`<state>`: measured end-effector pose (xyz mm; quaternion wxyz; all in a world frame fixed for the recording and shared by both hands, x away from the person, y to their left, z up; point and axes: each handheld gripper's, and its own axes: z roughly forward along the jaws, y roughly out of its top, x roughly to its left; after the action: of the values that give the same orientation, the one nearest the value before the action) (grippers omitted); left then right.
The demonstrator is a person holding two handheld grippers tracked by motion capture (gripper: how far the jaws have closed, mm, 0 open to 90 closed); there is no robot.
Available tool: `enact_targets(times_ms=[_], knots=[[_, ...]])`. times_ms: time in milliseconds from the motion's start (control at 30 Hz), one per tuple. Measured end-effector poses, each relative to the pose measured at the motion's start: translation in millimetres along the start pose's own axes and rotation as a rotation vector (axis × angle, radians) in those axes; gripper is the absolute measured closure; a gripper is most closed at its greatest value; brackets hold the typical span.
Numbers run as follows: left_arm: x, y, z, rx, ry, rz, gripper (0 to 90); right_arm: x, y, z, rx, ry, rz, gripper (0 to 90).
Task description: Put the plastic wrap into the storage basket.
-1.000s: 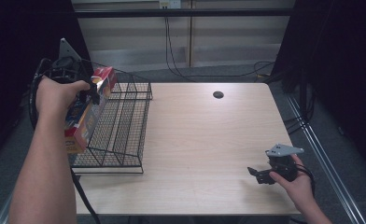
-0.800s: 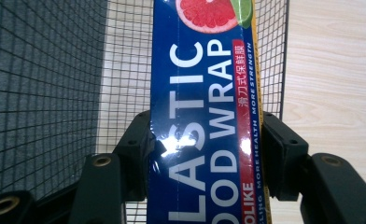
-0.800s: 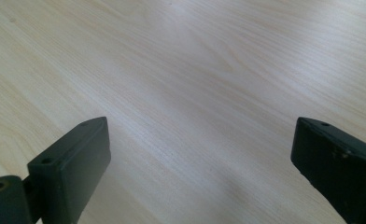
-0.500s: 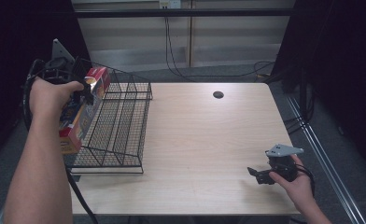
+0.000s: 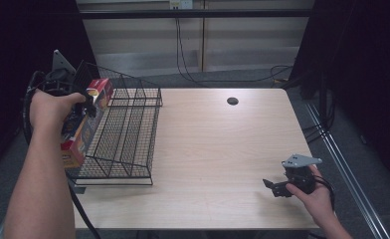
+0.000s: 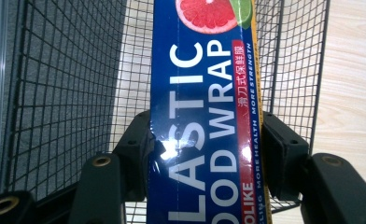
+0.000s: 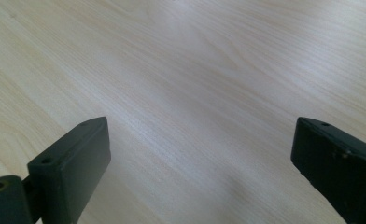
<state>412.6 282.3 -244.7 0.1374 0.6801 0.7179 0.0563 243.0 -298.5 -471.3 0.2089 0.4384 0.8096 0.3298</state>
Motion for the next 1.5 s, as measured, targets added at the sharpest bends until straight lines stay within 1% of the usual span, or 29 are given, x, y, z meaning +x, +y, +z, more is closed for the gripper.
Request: enact_targets(times_ms=[133, 167, 300, 367, 400, 500, 567, 733, 767, 800, 833, 900, 1033, 1067, 1133, 1167, 1200, 1233, 1267, 1300, 1333, 1367, 1433, 1467, 1500], knots=[[1.6, -0.6, 2.4, 0.003, 0.006, 0.003, 44.5, -0.5, -0.1, 0.4, -0.004, 0.002, -0.003, 4.7], [1.5, -0.7, 2.9, 0.002, 0.012, -0.004, 44.5, -0.5, -0.2, 0.4, -0.003, 0.003, -0.004, 4.6], [2.3, -1.3, 6.2, 0.005, 0.011, -0.006, 44.5, -0.2, -0.2, 0.8, -0.002, 0.005, -0.005, 4.7], [3.9, -1.3, 7.8, 0.008, 0.021, 0.01, 44.5, 0.3, -0.1, 0.7, 0.0, 0.0, -0.004, 4.6], [2.8, -1.7, 9.0, 0.009, 0.013, -0.009, 44.4, 0.3, -0.1, 0.6, 0.001, -0.001, -0.004, 4.7], [3.6, -1.5, 11.0, 0.017, 0.011, 0.005, 44.4, 0.1, -0.2, 0.8, 0.0, 0.0, -0.006, 4.7], [3.9, -1.4, 12.7, 0.011, 0.009, -0.005, 44.4, 0.2, -0.3, 0.9, 0.0, 0.002, -0.002, 4.6], [4.6, -2.1, 17.4, 0.022, 0.015, -0.003, 44.4, 0.1, -0.1, 0.5, -0.001, 0.005, -0.003, 4.6], [5.7, -2.1, 18.1, 0.026, 0.024, 0.011, 44.4, 0.1, -0.1, 0.4, -0.002, 0.004, -0.004, 4.6], [6.1, -2.4, 19.0, 0.025, 0.036, 0.014, 44.3, 0.2, -0.1, 0.4, -0.003, 0.003, -0.004, 4.6], [6.4, -2.6, 19.8, 0.031, 0.026, 0.011, 44.3, 0.3, -0.1, 0.4, -0.003, 0.003, -0.004, 4.6], [7.1, -2.8, 21.0, 0.031, 0.031, 0.015, 44.3, 0.4, -0.1, 0.5, -0.001, 0.006, -0.004, 4.7], [7.1, -3.0, 23.3, 0.029, 0.027, 0.003, 44.3, 0.5, -0.2, 0.7, 0.003, 0.003, -0.01, 4.6], [6.6, -3.2, 24.5, 0.028, 0.019, -0.006, 44.2, 0.6, -0.1, 0.7, 0.002, 0.002, -0.005, 4.7], [7.9, -2.9, 26.0, 0.033, 0.025, 0.011, 44.2, 0.6, -0.3, 0.7, 0.003, 0.002, -0.008, 4.7], [7.3, -3.1, 26.9, 0.034, 0.029, 0.008, 44.1, 0.7, -0.2, 0.6, 0.005, 0.003, -0.006, 4.7], [7.9, -3.1, 27.8, 0.037, 0.035, 0.018, 44.1, 0.6, -0.3, 0.9, 0.004, 0.006, -0.009, 4.6], [7.5, -3.5, 29.0, 0.04, 0.031, 0.007, 44.1, 0.7, -0.3, 1.0, 0.005, 0.006, -0.008, 4.7], [8.1, -3.6, 30.0, 0.043, 0.037, 0.013, 44.1, 0.7, -0.4, 1.2, 0.003, 0.01, -0.007, 4.7], [7.9, -4.0, 31.3, 0.046, 0.029, 0.004, 44.0, 0.9, -0.4, 0.9, 0.007, 0.007, -0.003, 4.6], [7.2, -4.4, 32.7, 0.047, 0.019, -0.015, 44.0, 0.9, -0.4, 0.9, 0.007, 0.007, -0.004, 4.7], [7.8, -4.4, 33.4, 0.045, 0.022, -0.012, 43.9, 0.9, -0.3, 0.8, 0.007, 0.002, -0.005, 4.7], [8.5, -4.2, 33.5, 0.051, 0.025, -0.005, 43.9, 0.5, -0.4, 1.2, 0.004, 0.01, -0.01, 4.6], [7.3, -4.0, 35.0, 0.048, 0.025, -0.015, 43.9, 0.6, -0.5, 1.3, 0.003, 0.01, -0.011, 4.7], [7.3, -4.0, 35.0, 0.048, 0.025, -0.015, 43.8, 1.1, -0.3, 1.2, 0.004, 0.008, -0.008, 4.7]])
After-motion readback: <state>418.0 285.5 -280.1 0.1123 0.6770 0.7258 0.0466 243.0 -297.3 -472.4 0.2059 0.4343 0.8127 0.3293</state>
